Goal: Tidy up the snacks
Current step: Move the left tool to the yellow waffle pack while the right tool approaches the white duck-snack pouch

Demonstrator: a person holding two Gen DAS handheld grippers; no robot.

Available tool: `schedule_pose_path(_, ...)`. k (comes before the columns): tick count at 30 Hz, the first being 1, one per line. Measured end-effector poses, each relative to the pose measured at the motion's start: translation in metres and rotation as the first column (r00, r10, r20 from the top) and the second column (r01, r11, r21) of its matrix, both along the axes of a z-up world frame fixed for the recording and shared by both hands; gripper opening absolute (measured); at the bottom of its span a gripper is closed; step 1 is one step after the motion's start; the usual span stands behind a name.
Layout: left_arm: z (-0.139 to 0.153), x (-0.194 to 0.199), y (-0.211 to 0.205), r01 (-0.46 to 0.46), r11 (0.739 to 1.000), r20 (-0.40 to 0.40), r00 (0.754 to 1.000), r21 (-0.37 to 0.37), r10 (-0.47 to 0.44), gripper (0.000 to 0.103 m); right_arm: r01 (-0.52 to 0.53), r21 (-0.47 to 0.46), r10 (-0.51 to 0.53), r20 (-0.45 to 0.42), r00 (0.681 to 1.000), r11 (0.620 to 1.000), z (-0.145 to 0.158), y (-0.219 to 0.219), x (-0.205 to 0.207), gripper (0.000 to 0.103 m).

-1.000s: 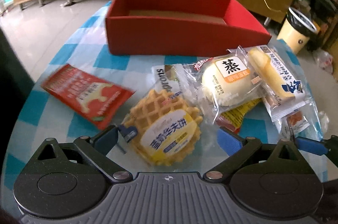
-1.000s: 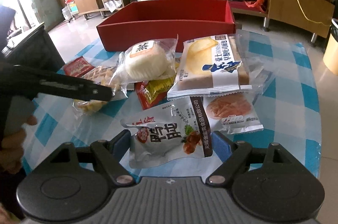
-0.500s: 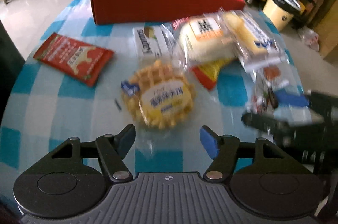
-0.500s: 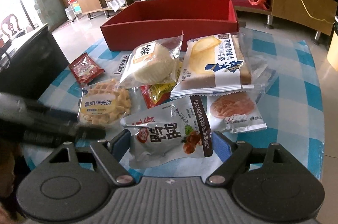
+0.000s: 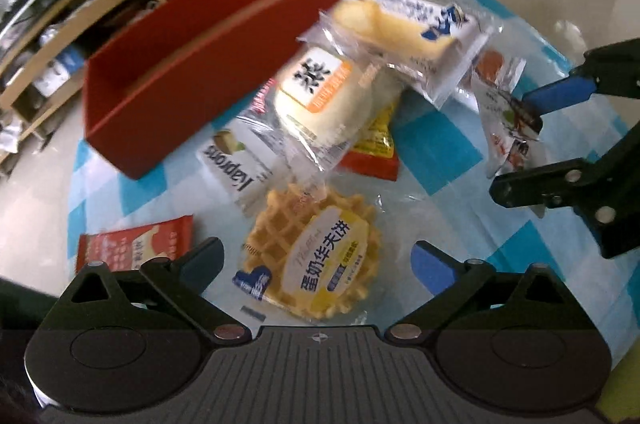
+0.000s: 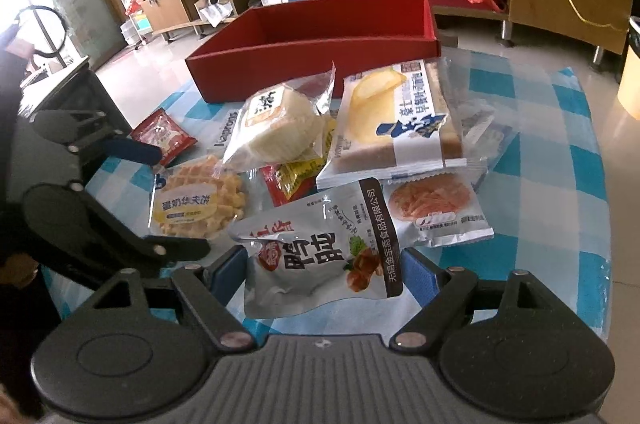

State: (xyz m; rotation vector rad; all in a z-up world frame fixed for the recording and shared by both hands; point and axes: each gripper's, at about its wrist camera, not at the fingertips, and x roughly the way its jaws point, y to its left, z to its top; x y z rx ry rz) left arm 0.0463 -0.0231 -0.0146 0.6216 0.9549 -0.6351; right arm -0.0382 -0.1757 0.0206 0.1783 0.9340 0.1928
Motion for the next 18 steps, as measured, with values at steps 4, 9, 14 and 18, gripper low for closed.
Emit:
schedule_pose_path(4, -0.02, 0.007, -0.009, 0.011, 0.999, -0.059, 0.998, 0.031, -0.009, 0.102, 0.001, 0.001, -0.001, -0.028, 1.0, 1.0, -0.005, 0.0, 0.004, 0.082)
schedule_pose_path(9, -0.019, 0.007, 0.002, -0.095, 0.995, -0.102, 0.99, -0.006, 0.094, 0.09, 0.007, 0.009, -0.006, -0.038, 0.999, 1.0, -0.006, -0.002, 0.007, 0.082)
schedule_pose_path(14, -0.017, -0.013, 0.012, -0.183, 0.983, -0.132, 0.975, -0.01, 0.18, 0.083, -0.004, 0.004, 0.004, -0.028, 1.0, 1.0, -0.004, -0.001, 0.004, 0.082)
schedule_pose_path(18, -0.013, -0.027, 0.022, -0.273, 0.961, -0.192, 0.947, -0.052, 0.258, 0.082, -0.019, -0.007, 0.019, -0.019, 1.0, 1.0, -0.002, 0.001, 0.001, 0.082)
